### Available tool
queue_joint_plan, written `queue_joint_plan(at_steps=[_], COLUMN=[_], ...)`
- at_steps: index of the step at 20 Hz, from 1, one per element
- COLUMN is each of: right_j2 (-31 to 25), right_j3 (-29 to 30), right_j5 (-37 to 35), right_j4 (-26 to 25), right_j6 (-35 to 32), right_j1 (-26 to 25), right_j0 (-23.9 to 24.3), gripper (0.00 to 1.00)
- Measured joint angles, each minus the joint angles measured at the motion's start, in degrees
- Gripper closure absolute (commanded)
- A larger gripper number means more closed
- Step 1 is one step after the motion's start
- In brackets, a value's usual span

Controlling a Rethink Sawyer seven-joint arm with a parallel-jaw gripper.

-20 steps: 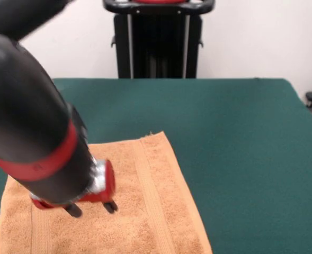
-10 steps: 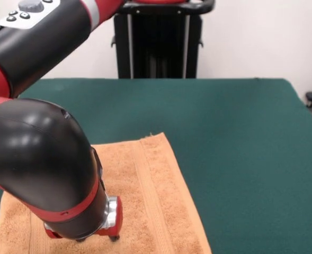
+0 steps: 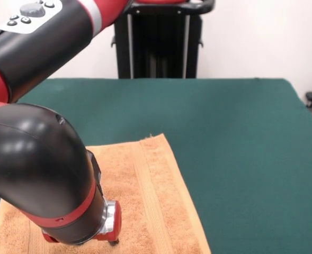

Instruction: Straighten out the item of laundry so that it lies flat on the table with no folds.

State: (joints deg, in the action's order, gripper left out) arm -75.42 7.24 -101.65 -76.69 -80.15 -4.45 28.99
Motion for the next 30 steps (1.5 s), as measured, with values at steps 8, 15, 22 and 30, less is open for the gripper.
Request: queue_joint_plan(at_steps=[8,15,22,30], right_j2=[-1.6,4.6,16.3,26.0], right_j3=[0.0,4.2,21.7,43.4], right_j5=[-0.2,2.0,12.6,23.0], right_j4=[-0.1,7.3,18.4,27.6], right_j6=[0.0,0.0,-2.7,-13.8], right_j1=[-0.3,0.4,5.2,14.1], right_j0=[0.8,1.6,5.3,8.3], gripper=[0.00,0.00,0.00,0.00])
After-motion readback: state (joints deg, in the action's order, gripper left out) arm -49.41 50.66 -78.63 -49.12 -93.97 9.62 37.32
